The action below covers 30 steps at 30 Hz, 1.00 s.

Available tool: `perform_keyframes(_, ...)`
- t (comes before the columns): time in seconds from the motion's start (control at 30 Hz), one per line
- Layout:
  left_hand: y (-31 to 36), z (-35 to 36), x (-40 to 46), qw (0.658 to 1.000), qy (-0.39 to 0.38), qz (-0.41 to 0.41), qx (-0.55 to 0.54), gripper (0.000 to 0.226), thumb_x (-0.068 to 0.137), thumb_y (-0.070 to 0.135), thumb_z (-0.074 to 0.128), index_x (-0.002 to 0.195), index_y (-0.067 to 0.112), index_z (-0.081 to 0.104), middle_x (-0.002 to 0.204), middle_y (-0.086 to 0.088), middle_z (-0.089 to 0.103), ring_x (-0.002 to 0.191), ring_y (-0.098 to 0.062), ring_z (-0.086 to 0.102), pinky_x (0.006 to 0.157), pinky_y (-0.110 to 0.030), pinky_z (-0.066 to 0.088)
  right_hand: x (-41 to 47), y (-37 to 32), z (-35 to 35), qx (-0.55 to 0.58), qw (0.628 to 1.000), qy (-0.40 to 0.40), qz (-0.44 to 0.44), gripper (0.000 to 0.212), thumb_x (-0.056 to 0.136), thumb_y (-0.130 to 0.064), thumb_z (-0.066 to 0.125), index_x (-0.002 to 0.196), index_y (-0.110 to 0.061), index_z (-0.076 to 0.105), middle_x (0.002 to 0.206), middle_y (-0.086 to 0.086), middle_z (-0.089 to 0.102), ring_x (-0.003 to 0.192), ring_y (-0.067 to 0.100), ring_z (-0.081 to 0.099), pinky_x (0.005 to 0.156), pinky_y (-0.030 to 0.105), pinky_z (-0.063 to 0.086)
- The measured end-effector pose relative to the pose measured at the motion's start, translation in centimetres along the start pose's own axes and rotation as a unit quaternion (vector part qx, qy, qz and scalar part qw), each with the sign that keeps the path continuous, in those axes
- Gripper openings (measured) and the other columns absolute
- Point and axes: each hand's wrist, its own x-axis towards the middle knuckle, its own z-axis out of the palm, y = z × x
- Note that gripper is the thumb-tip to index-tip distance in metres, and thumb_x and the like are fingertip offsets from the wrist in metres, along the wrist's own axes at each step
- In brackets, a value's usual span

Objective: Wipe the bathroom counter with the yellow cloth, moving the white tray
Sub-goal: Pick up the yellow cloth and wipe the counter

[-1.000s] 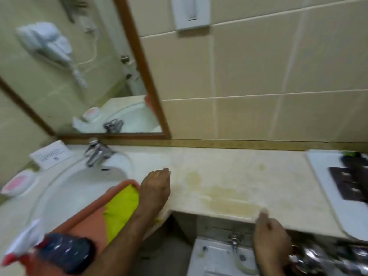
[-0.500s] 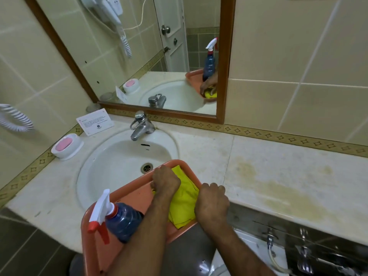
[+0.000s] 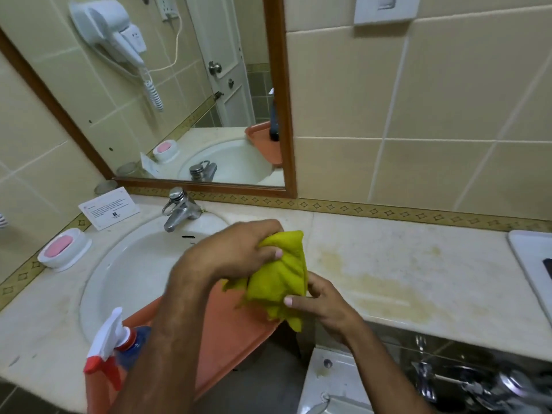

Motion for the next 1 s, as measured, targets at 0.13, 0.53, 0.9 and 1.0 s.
perform_keyframes(0.13, 3.8, -1.0, 4.6, 0.998, -0.002, 0.044, 0.042, 0.013, 0.09, 0.035, 0.061, 0.103, 0.033, 0.061, 0.106, 0.012, 0.064, 0.098, -0.01, 0.059, 0.077, -0.028, 0.046, -3.2, -0.7, -2.9, 0.153, 0.987, 0.054, 0.004, 0.041, 0.086, -0.011, 0.069, 0.125, -0.002, 0.063, 0.123, 0.022, 0.069, 0.11, 0.04, 0.067, 0.082, 0.044, 0.059)
perform_keyframes(0.53, -4.3, 13.9, 18.4, 0.988, 0.022, -0.019, 0.149, 0.027, 0.093, 0.022, 0.046, 0.113, 0.01, 0.06, 0.119, -0.015, 0.065, 0.112, -0.033, 0.058, 0.089, -0.04, 0.047, 0.1, 2.3, -5.2, -0.492, 0.781, 0.335, 0.189, 0.026, 0.08, -0.022, 0.065, 0.101, -0.01, 0.06, 0.109, 0.014, 0.065, 0.103, 0.036, 0.061, 0.08, 0.037, 0.049)
perform_keyframes(0.9, -9.6, 17.4, 16.8, 0.977, 0.085, -0.101, 0.17, 0.064, 0.097, 0.023, 0.029, 0.152, -0.001, 0.008, 0.162, -0.023, 0.006, 0.151, -0.035, 0.003, 0.123, -0.045, 0.007, 9.3, 8.8, -1.9, -0.691, 0.701, 0.172, 0.042, 0.065, 0.087, -0.045, 0.045, 0.146, -0.018, 0.044, 0.157, 0.015, 0.038, 0.145, 0.046, 0.026, 0.113, 0.068, 0.022)
perform_keyframes(1.0, -8.7, 17.0, 17.7, 0.973, 0.115, -0.107, 0.167, 0.062, 0.099, 0.026, 0.028, 0.152, -0.001, 0.012, 0.162, -0.022, 0.009, 0.151, -0.034, 0.006, 0.123, -0.044, 0.009, 11.8, 8.7, -3.3, -0.699, 0.693, 0.169, 0.045, 0.075, 0.087, -0.054, 0.04, 0.154, -0.022, 0.029, 0.164, 0.013, 0.02, 0.15, 0.045, 0.008, 0.117, 0.066, 0.001)
